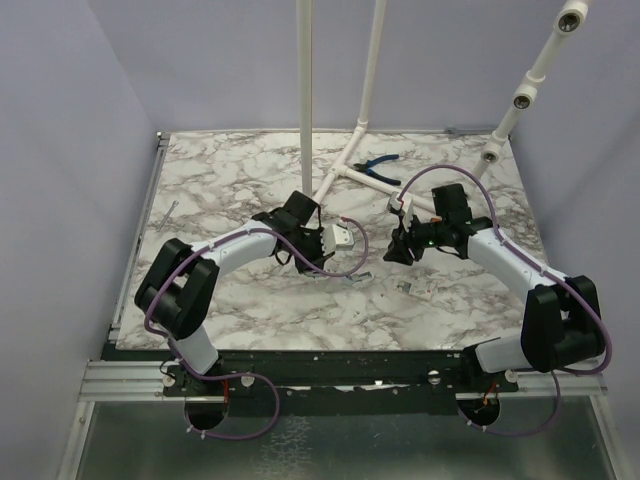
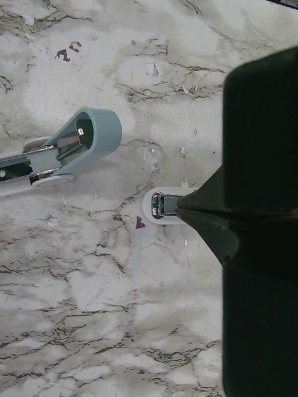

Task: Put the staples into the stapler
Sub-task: Adjust the staple in the stapler.

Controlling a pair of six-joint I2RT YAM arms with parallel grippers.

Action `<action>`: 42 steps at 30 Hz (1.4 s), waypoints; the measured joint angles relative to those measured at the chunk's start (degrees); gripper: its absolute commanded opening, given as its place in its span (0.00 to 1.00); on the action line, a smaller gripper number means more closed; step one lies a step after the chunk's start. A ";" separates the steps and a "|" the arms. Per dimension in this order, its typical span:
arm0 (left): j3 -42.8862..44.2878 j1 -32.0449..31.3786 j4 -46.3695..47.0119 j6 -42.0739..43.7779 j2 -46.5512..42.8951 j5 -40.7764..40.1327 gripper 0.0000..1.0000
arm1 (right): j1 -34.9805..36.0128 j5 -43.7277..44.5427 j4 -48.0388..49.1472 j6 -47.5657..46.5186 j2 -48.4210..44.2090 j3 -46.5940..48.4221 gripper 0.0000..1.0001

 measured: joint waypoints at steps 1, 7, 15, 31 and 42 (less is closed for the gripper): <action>0.31 0.22 -0.44 -0.02 0.09 0.44 0.00 | 0.00 0.00 0.00 -0.02 0.00 0.00 0.41; 2.01 0.83 -2.08 -0.15 1.46 1.88 0.00 | 0.00 0.00 0.00 0.00 0.00 0.00 0.41; 2.01 1.05 -3.26 0.92 1.53 1.90 0.25 | 0.00 0.00 -0.02 -0.02 0.44 0.00 0.41; 0.55 2.91 -2.64 0.20 -6.36 -0.09 0.51 | 0.00 -0.02 -0.04 -0.02 0.63 0.00 0.41; -6.32 11.74 -2.80 0.37 -17.03 0.04 0.69 | 0.00 -0.02 -0.04 -0.02 0.63 0.00 0.42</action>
